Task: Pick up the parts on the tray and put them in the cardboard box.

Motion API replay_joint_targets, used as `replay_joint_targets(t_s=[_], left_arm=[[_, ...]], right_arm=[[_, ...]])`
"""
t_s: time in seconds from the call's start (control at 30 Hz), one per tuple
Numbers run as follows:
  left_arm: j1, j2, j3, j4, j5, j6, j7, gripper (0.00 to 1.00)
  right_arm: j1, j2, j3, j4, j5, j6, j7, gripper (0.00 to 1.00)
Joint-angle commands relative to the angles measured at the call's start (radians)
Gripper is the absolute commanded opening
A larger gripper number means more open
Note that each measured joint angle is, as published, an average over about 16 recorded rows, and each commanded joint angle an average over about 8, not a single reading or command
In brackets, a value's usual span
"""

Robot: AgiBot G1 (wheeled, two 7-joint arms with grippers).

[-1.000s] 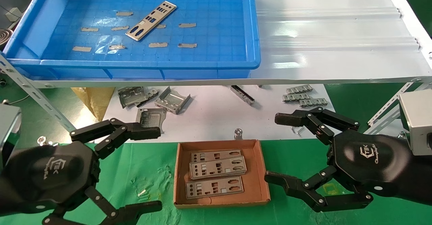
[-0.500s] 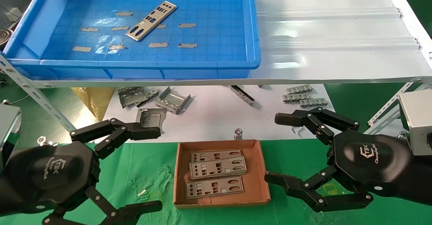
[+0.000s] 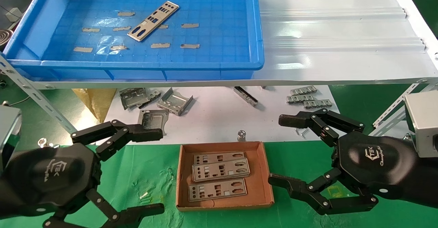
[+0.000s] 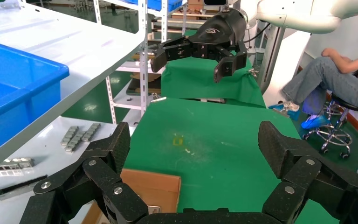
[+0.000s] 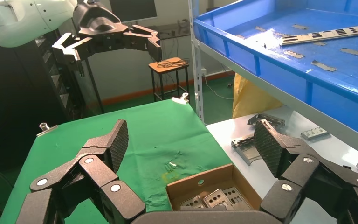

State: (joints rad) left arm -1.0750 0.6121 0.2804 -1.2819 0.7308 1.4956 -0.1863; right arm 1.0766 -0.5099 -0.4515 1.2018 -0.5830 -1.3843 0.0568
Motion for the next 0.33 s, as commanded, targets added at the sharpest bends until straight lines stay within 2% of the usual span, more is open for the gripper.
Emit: replay_joint_targets(t_s=[0.03, 0.33], left_arm=[[0.000, 0.000, 0.000, 0.000, 0.000, 0.000, 0.000, 1.00], [0.000, 0.000, 0.000, 0.000, 0.000, 0.000, 0.000, 1.00]], right_arm=[[0.000, 0.000, 0.000, 0.000, 0.000, 0.000, 0.000, 1.00], [0.000, 0.000, 0.000, 0.000, 0.000, 0.000, 0.000, 1.00]])
